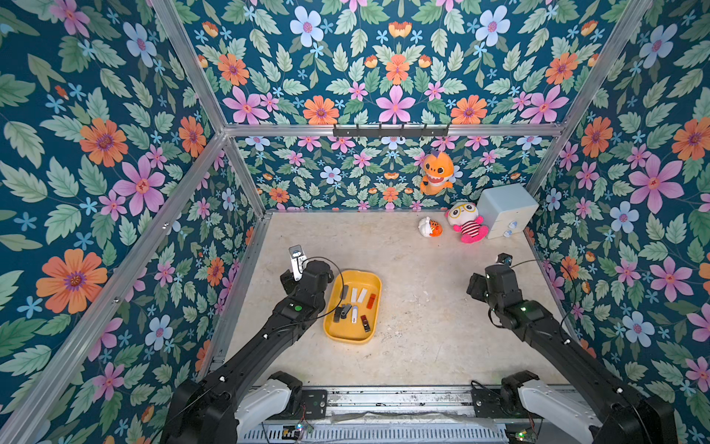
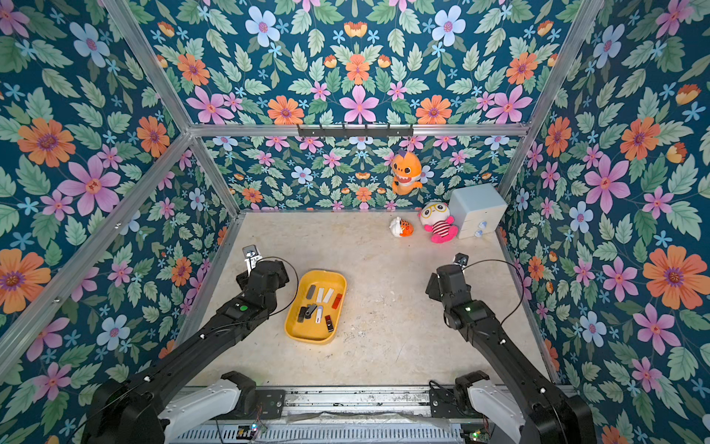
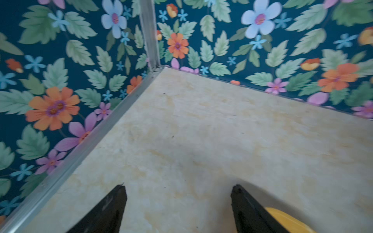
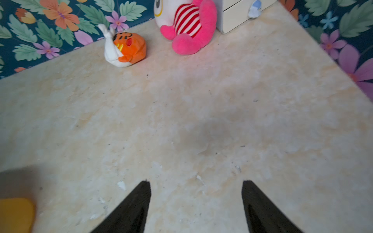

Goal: Put the usb flash drive into the storage box
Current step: Reset both arms

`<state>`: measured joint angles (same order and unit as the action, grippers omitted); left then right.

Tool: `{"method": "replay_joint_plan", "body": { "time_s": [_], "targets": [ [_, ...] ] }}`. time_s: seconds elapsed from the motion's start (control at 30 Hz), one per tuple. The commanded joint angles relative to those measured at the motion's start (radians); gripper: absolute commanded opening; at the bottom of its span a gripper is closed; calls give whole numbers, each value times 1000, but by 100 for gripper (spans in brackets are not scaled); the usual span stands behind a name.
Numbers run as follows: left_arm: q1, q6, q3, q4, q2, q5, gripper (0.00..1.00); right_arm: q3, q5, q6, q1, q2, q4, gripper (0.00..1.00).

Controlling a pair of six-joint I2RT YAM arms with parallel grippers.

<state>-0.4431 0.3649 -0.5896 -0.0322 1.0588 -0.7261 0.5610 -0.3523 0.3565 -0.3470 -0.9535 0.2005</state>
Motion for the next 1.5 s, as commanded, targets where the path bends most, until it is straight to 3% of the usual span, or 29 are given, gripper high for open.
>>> {"method": "replay_joint_plan", "body": {
  "time_s": [0.0, 0.13, 0.23, 0.37, 0.47, 0.53, 0.57, 0.63, 0.7, 0.77, 0.8, 0.93, 1.03, 1.1, 1.47],
  "targets": [
    [48, -240, 150, -416, 1, -125, 87, -131, -184, -157, -2, 61, -373, 79],
    [114, -322, 269, -651, 67, -59, 90, -175, -275, -230, 0, 20, -454, 85],
    [140, -419, 308, -842, 200, 6, 90, -257, -254, -328, 11, -51, -713, 86],
    [204, -484, 341, -1139, 398, 115, 92, -368, -187, -263, 126, -200, -1033, 87],
    [284, -393, 340, -1125, 393, 282, 92, -324, -132, -329, 144, -237, -990, 86],
    [342, -343, 362, -1228, 467, 361, 91, -341, -156, -388, 149, -299, -1121, 86],
    [370, -341, 362, -1278, 514, 431, 90, -351, -126, -396, 160, -326, -1174, 86],
    [374, -359, 356, -1335, 562, 464, 90, -374, -76, -370, 212, -410, -1306, 86],
    [374, -357, 357, -1272, 535, 486, 90, -386, -30, -363, 249, -541, -1468, 86],
    [369, -382, 387, -1357, 547, 516, 90, -363, -29, -353, 247, -521, -1379, 85],
    [362, -395, 397, -1352, 537, 537, 91, -329, -7, -327, 259, -481, -1236, 84],
    [363, -404, 344, -1251, 537, 568, 92, -283, 37, -281, 313, -481, -1148, 84],
    [375, -396, 327, -1227, 542, 583, 92, -290, 36, -286, 313, -496, -1189, 88],
    [385, -390, 321, -1215, 542, 595, 99, -287, 35, -284, 314, -492, -1175, 99],
    [387, -373, 310, -1196, 541, 567, 99, -290, 33, -292, 314, -499, -1196, 99]
  ]
}}
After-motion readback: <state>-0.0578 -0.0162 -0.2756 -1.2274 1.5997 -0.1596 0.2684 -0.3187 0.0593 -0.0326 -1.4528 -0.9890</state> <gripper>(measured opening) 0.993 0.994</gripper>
